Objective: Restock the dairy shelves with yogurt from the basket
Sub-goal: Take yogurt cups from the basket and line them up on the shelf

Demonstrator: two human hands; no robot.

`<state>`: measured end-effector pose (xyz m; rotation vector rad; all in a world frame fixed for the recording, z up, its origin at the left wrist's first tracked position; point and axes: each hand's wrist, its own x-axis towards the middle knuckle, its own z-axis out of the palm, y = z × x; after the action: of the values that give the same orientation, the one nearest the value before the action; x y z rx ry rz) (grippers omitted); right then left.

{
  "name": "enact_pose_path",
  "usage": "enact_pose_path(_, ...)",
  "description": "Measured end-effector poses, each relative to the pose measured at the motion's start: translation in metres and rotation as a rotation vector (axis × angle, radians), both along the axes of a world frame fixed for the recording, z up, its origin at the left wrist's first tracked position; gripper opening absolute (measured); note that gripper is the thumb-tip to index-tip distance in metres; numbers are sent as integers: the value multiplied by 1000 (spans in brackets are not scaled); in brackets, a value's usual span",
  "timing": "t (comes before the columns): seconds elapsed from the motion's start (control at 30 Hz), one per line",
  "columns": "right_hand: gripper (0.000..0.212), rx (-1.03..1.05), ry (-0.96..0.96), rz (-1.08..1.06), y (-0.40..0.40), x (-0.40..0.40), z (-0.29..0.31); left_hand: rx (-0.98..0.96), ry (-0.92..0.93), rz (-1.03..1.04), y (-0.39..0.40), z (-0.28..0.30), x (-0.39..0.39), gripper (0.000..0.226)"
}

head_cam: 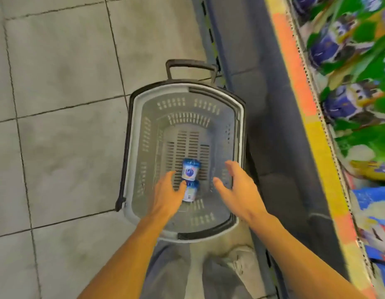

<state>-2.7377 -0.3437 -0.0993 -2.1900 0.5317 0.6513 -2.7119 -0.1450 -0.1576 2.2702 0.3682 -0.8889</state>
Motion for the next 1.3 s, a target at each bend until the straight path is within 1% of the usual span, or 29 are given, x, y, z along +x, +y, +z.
enact_pose_path(0.03,68,-4,35,0,-2,6,-1,-5,40,-29,-5,-2,2,57)
enact_pose_path(0.07,70,2,68,43,10,11,-46,-2,81,-5,3,-47,-5,58)
enact_pose_path(0.1,72,-1,97,70,17,15,-74,0,117,-12,6,-73,-8,59)
enact_pose_path(0.13,73,-6,133,62,16,20,-79,-7,159,-15,2,-77,-8,60)
enact_pose_path(0.2,76,-7,194,85,29,25,-147,16,232,-11,7,-139,-20,70)
enact_pose_path(0.23,76,-14,226,69,28,29,-153,21,266,-22,5,-141,-20,74)
enact_pose_path(0.27,77,-21,255,61,34,31,-190,20,276,-24,7,-178,-26,76)
enact_pose_path(0.3,78,-30,274,46,37,33,-212,32,300,-20,8,-200,-29,79)
enact_pose_path(0.33,79,-31,307,21,37,37,-216,28,330,-11,8,-202,-28,82)
enact_pose_path(0.4,84,-32,334,-6,45,42,-265,31,343,-25,12,-252,-33,90)
enact_pose_path(0.43,88,-26,341,-31,46,48,-267,30,362,-21,11,-250,-29,96)
enact_pose_path(0.5,94,-27,342,-53,53,53,-308,24,395,-28,10,-283,-31,103)
enact_pose_path(0.57,96,-12,357,-71,61,60,-330,-36,416,13,5,-297,-29,99)
enact_pose_path(0.63,99,14,360,-98,68,64,-341,-92,372,66,-2,-310,-30,94)
enact_pose_path(0.7,96,20,331,-132,75,66,-357,-104,365,89,-4,-344,-37,97)
enact_pose_path(0.77,87,29,299,-164,75,64,-359,-101,360,52,-9,-350,-39,102)
enact_pose_path(0.83,73,48,257,-207,77,62,-359,-92,358,72,-9,-341,-35,100)
enact_pose_path(0.87,68,52,220,-249,73,62,-350,-102,342,80,-14,-324,-30,99)
enact_pose_path(0.93,67,74,151,-320,71,64,-341,-88,322,146,-11,-310,-24,93)
enact_pose_path(0.97,67,80,112,-351,64,69,-319,-76,286,160,-13,-289,-14,89)
enact_pose_path(1.03,67,92,60,-366,63,73,-300,-75,248,218,-5,-278,-11,90)
enact_pose_path(1.07,68,101,-7,-388,54,82,-267,-87,174,235,-4,-251,2,91)
enact_pose_path(1.1,70,116,-18,-389,50,87,-244,-92,149,252,-1,-235,11,90)
enact_pose_path(1.13,71,121,-42,-388,52,86,-237,-81,108,264,7,-235,10,85)
enact_pose_path(1.17,74,137,-87,-402,43,95,-192,-102,43,242,6,-191,27,74)
enact_pose_path(1.2,76,154,-105,-395,39,99,-163,-109,21,215,9,-170,36,62)
enact_pose_path(1.23,79,157,-110,-392,40,98,-155,-111,6,222,12,-164,38,56)
enact_pose_path(1.27,81,175,-175,-404,33,104,-99,-147,-76,217,11,-110,52,58)
enact_pose_path(1.3,83,190,-177,-409,28,106,-67,-140,-97,224,12,-79,62,62)
